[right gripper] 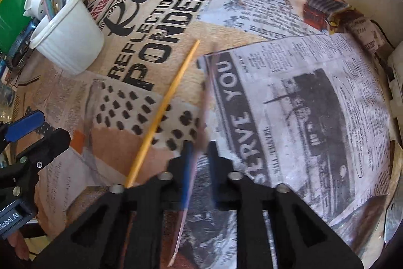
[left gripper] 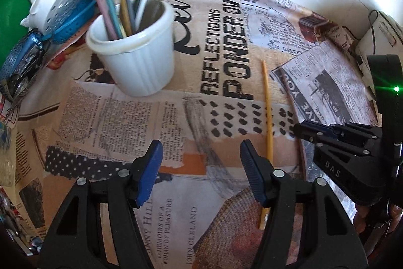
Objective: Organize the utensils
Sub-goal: 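Grasp the last pink stick with the right tool while the left tool grasps the yellow chopstick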
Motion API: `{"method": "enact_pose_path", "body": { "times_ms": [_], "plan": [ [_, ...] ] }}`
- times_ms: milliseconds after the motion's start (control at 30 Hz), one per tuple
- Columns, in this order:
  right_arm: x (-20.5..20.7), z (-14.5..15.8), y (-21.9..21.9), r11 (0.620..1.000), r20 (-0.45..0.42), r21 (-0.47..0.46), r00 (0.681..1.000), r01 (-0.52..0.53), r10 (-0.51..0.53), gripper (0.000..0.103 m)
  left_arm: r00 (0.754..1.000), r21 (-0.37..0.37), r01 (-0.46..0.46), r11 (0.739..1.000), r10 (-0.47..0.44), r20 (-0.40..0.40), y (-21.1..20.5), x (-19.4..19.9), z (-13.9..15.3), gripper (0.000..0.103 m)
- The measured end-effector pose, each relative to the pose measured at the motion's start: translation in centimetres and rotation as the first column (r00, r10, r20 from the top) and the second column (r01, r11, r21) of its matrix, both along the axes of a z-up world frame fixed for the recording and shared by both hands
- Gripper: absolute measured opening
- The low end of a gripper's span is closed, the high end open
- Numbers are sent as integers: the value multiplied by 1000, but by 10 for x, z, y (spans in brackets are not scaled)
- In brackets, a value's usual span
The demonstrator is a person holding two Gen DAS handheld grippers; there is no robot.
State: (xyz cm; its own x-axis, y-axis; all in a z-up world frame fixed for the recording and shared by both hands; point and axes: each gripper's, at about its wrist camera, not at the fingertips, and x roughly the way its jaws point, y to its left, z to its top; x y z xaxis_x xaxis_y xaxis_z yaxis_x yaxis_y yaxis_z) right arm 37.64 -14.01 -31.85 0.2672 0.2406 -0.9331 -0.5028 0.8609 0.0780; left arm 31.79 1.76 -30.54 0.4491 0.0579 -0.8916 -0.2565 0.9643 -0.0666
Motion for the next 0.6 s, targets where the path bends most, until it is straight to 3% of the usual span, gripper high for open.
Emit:
{"method": "enact_pose_path", "body": {
  "times_ms": [300, 600],
  "plan": [
    [6, 0, -58, 996, -40, 4, 995, 92, -92, 7, 996, -49, 89, 995, -90, -22, -29, 23, -12, 62],
    [11, 6, -89, 992, -61, -25, 990, 122, -123, 7, 981, -48, 183, 982, -185, -51, -59, 38, -23, 47]
  ]
}}
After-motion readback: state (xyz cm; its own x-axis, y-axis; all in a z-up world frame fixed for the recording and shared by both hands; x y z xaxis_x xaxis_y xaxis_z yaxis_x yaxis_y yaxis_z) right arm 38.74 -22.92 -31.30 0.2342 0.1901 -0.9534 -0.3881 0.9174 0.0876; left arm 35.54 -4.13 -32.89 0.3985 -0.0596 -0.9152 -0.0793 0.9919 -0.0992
